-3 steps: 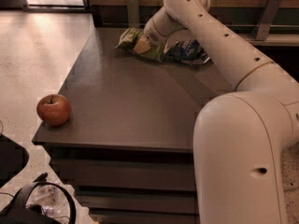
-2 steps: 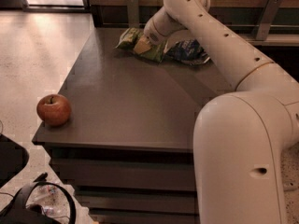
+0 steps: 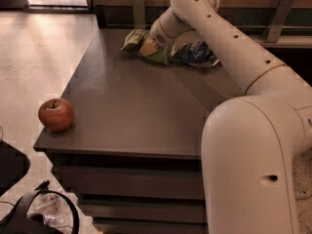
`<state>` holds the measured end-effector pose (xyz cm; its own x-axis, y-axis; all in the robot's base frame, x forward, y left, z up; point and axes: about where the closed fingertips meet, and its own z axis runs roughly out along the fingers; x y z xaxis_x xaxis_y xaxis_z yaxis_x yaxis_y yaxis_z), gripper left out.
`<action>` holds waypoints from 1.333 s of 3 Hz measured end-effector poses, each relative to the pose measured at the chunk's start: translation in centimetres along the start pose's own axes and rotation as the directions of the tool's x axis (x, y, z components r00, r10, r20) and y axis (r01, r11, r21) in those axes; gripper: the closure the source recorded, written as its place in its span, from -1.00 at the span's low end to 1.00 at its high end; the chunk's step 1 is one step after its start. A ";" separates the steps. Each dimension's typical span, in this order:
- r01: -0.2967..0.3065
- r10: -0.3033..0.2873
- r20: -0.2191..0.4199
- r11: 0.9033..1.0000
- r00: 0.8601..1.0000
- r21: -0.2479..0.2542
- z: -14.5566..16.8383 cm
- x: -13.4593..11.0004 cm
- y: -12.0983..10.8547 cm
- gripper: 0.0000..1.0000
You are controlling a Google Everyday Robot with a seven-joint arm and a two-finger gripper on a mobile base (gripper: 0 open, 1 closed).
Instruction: Move green jalapeno chip bag near apple
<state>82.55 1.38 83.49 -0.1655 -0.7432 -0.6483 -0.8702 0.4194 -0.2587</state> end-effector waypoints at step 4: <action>0.000 0.000 0.000 1.000 1.000 0.000 0.0 0.0 0.0 1.00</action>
Offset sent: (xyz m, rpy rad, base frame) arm -0.0120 -0.0127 0.0849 -0.1361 -0.0841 -0.0575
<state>82.55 1.38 83.54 -0.1654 -0.7435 -0.6479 -0.8700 0.4194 -0.2592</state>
